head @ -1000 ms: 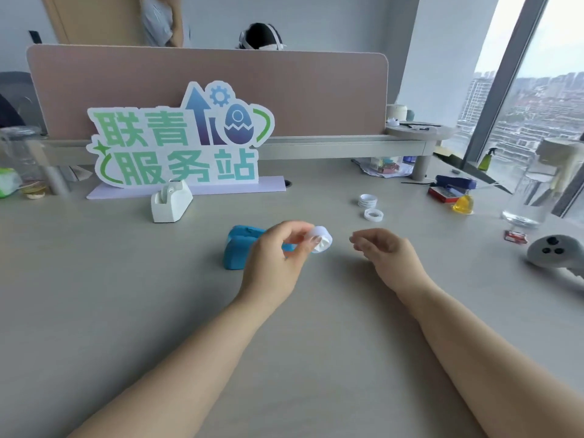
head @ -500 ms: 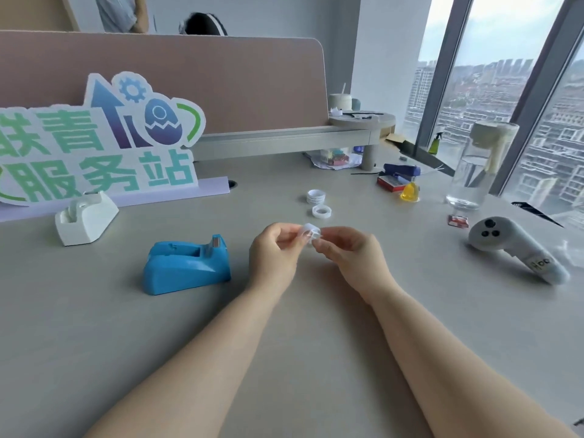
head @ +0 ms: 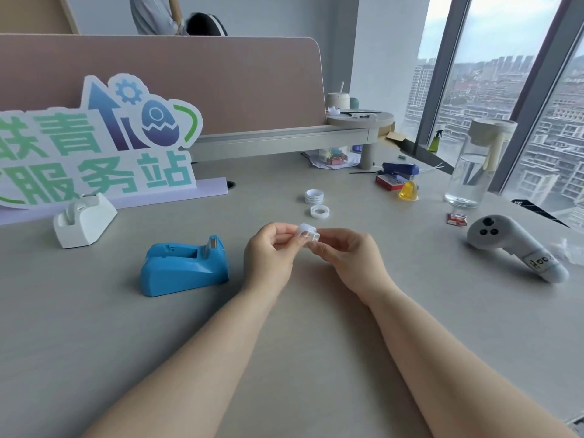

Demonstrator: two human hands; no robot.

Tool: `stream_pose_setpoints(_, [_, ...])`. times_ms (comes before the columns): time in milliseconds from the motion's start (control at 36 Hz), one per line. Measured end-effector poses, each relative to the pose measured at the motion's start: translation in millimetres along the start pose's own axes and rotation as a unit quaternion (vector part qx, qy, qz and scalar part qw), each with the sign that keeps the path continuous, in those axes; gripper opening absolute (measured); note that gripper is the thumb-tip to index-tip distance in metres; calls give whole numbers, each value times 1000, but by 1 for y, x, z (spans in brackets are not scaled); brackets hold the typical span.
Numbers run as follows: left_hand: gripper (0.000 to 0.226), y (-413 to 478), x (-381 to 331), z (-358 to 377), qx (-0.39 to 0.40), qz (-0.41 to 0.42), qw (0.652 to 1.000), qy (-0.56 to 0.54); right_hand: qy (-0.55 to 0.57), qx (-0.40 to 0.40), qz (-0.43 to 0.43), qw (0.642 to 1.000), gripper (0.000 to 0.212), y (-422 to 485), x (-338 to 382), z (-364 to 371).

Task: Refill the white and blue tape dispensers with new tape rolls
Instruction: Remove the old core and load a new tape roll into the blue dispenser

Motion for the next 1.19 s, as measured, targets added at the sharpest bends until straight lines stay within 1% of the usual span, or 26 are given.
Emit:
stream_pose_setpoints(111, [12, 2, 3, -1, -5, -6, 1000, 5, -13, -7, 18, 1000, 19, 1, -5, -2])
stream_pose_setpoints(194, [13, 3, 4, -1, -11, -4, 1000, 12, -3, -21, 25, 999, 10, 1, -5, -3])
stream_pose_setpoints(250, [14, 3, 5, -2, -20, 1, 999, 25, -9, -47, 22, 999, 10, 2, -5, -7])
stream_pose_setpoints(306, [14, 3, 5, -2, -20, 3, 999, 45, -7, -87, 32, 996, 5, 4, -10, -15])
stream_pose_setpoints(361, [14, 2, 5, 0, -12, 6, 997, 79, 7, -126, 47, 991, 10, 6, -16, -24])
stream_pose_setpoints(417, [13, 2, 5, 4, -1, 16, 993, 117, 4, -145, 55, 988, 13, 11, -20, -31])
stream_pose_setpoints(500, [10, 8, 4, 13, 12, 29, 983, 181, -33, -162, 64, 984, 13, 25, -25, -41])
stream_pose_setpoints(556, [11, 16, 3, 21, 10, 40, 975, 217, -42, -177, 71, 981, 15, 37, -30, -46])
stream_pose_setpoints(667, [15, 39, 2, 42, 8, 68, 957, 281, -40, -194, 80, 977, 16, 60, -44, -53])
stream_pose_setpoints(778, [11, 56, 2, 65, 44, 103, 933, 341, -14, -207, 85, 974, 16, 81, -60, -61])
stream_pose_setpoints(833, [12, 61, 4, 70, 59, 113, 934, 334, -6, -210, 83, 974, 16, 90, -66, -64])
stream_pose_setpoints(889, [14, 67, 4, 67, 55, 103, 951, 285, -2, -208, 83, 975, 14, 98, -68, -65])
stream_pose_setpoints(972, [14, 88, 7, 51, -9, 83, 974, 210, 18, -207, 83, 975, 13, 109, -71, -65])
stream_pose_setpoints(1056, [19, 117, 18, 41, -59, 11, 983, 171, 35, -200, 80, 976, 16, 119, -73, -64])
stream_pose_setpoints(1111, [27, 133, 23, 47, -60, -19, 980, 188, 37, -199, 81, 976, 17, 124, -75, -64])
stream_pose_setpoints(1194, [39, 152, 26, 64, -9, -18, 966, 256, 29, -190, 80, 978, 14, 131, -78, -64])
Point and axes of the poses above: each hand's wrist, its own y-axis towards the middle knuckle, its own z-axis out of the palm, x = y × z, the point moved 6 cm from there along y, towards the middle knuckle, and after that the axes turned 7 degrees about -z, right-handed, at the moved point
